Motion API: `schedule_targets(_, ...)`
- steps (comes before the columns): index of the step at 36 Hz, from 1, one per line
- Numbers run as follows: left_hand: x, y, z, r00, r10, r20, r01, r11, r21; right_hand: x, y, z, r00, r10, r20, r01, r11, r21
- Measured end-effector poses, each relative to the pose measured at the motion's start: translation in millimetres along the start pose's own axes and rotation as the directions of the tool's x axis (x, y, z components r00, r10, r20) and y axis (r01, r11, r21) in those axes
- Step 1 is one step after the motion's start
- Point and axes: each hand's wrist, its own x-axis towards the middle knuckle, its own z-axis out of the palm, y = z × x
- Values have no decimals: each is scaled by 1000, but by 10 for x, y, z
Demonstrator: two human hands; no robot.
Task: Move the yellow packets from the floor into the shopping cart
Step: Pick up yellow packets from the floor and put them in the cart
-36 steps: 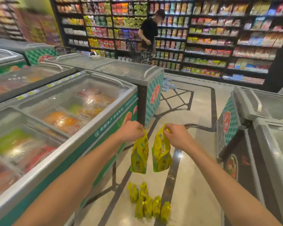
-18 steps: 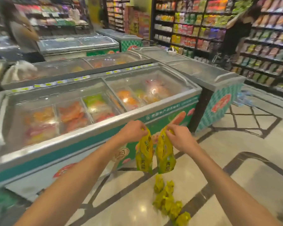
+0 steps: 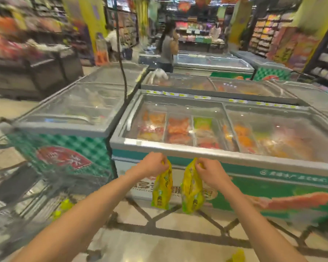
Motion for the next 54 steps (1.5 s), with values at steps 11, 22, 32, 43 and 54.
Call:
schedule_targets(11, -477, -1765, -711, 942, -286, -176, 275, 958, -83, 890, -1636, 899, 956, -276, 104, 274, 961, 26)
schedule_targets(22, -844, -3164, -1035, 823, -504, -262, 439, 857, -271, 1567, -3117, 1850, 859, -456, 232, 459, 887, 47)
schedule_targets(32, -604, -3962, -825, 682, -679, -273, 551, 722, -418, 2218, -3743, 2823, 713, -550, 434, 612, 791, -4)
schedule_targets(43, 142, -4491, -430, 562, -817, -129, 644, 529, -553, 3027, -3817, 3799, 492, -576, 653, 780, 625, -36)
schedule_targets(54, 804, -5027, 245, 499, -856, 134, 762, 360, -538, 3419, -3562, 4877, 375, -397, 838, 815, 572, -93)
